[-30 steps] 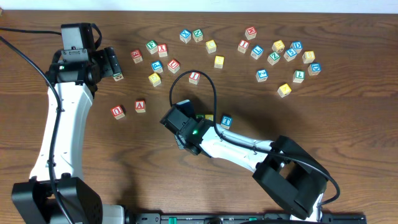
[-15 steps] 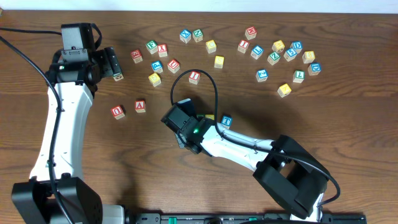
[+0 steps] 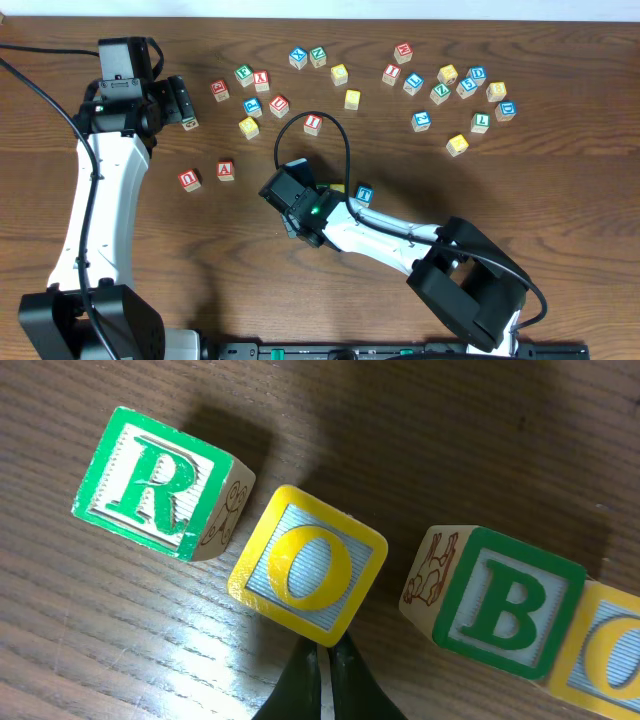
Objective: Spell out ROBOT
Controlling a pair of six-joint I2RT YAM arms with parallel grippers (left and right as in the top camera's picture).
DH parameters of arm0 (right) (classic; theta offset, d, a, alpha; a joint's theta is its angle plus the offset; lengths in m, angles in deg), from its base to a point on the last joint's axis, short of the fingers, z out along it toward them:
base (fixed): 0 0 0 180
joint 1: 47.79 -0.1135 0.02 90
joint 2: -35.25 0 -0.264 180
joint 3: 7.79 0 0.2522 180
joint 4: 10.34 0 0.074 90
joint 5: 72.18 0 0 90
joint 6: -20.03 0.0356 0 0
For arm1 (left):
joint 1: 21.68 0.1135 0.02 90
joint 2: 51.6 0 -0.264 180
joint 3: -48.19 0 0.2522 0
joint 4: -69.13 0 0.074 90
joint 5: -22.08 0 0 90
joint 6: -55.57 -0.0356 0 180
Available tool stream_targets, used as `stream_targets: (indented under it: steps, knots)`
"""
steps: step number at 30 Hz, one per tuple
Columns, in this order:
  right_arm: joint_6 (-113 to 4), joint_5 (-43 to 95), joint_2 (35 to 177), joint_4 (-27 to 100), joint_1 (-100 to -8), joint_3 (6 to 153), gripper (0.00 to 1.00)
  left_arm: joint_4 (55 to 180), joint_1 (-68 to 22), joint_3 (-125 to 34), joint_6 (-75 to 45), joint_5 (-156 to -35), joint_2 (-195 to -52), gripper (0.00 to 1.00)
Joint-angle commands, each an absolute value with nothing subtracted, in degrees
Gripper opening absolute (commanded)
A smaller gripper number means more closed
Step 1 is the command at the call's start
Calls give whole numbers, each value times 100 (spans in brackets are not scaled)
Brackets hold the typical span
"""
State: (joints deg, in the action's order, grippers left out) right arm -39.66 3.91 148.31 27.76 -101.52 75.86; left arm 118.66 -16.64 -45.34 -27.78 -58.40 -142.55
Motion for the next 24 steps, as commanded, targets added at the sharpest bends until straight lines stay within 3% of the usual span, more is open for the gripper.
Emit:
stream_targets:
  steps: [1,24]
  knots:
    - [-4047,299,14885,2782,-10128,7562,1,11863,-1670,-4630,-2727,-5832,-14227,98]
    - [-4089,336,14765,3095,-10410,7647,1,11861,-1670,-4630,-2730,-5830,-14227,98]
